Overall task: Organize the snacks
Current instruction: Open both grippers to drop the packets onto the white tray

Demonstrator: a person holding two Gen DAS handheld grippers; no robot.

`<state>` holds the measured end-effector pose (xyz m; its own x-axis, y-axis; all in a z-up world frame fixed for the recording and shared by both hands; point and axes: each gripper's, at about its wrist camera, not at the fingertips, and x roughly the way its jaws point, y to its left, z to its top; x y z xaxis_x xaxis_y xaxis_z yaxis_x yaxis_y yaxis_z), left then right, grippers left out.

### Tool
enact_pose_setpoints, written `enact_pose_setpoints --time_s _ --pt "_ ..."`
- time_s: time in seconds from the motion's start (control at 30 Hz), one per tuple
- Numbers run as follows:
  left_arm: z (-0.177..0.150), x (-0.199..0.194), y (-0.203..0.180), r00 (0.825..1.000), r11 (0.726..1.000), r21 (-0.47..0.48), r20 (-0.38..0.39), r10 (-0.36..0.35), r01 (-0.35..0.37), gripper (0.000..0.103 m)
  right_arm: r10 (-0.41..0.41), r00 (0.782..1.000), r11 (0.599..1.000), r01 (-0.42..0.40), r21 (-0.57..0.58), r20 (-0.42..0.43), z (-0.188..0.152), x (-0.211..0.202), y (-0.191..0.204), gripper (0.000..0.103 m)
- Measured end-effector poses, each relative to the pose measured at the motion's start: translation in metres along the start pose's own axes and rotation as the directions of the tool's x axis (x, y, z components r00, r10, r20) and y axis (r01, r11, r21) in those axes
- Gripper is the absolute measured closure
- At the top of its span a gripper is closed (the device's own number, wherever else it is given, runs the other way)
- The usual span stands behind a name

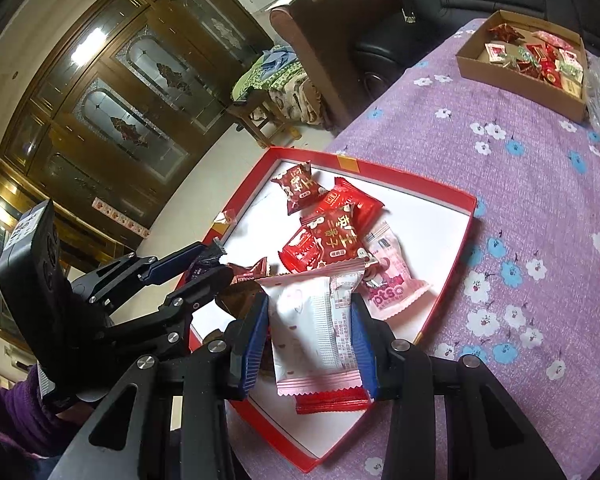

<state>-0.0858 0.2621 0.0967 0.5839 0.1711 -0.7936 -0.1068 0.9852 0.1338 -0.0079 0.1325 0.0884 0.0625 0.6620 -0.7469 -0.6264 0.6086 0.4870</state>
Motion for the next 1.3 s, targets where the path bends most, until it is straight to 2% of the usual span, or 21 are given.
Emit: enact_pose_setpoints --time_s 0.53,0.87,1.03,1.13,1.2,1.23,1.27,1.3 --pt "-0.003 -0.004 0.007 1.0 1.0 -0.023 0.016 0.005 -0.005 0.072 -0.013 1.0 0.999 0.013 -0.033 -0.001 0.002 -0.001 0.01 0.063" --pt "-0.007 0.0 0.019 1.0 0.998 -0.049 -0.003 0.028 -0.029 0.072 -0.011 0.999 0.998 0.01 -0.055 -0.031 0.007 0.015 0.017 0.063" --pt "-0.007 0.01 0.027 0.998 0.996 -0.062 -0.04 0.056 -0.059 0.07 -0.022 0.999 0.997 0.019 -0.068 -0.043 0.015 0.027 0.02 0.063" --pt "-0.003 0.019 0.033 0.992 0.992 -0.066 -0.073 0.102 -0.107 0.069 -0.027 0.999 0.997 0.024 -0.076 -0.046 0.026 0.037 0.023 0.06" --pt "0.001 0.02 0.038 0.991 0.99 -0.082 -0.074 0.109 -0.115 0.069 -0.034 0.999 0.997 0.032 -0.073 -0.026 0.032 0.038 0.024 0.056" --pt "0.002 0.019 0.038 0.991 0.989 -0.086 -0.073 0.11 -0.117 0.062 -0.024 1.0 0.998 0.024 -0.062 -0.011 0.034 0.036 0.024 0.049" --pt "0.004 0.018 0.038 0.991 0.988 -0.087 -0.066 0.118 -0.123 0.05 -0.014 1.0 0.999 0.014 -0.048 0.002 0.034 0.033 0.023 0.037" --pt "0.005 0.018 0.038 0.991 0.988 -0.086 -0.056 0.125 -0.13 0.045 -0.018 1.0 0.999 0.019 -0.031 0.015 0.033 0.029 0.02 0.032"
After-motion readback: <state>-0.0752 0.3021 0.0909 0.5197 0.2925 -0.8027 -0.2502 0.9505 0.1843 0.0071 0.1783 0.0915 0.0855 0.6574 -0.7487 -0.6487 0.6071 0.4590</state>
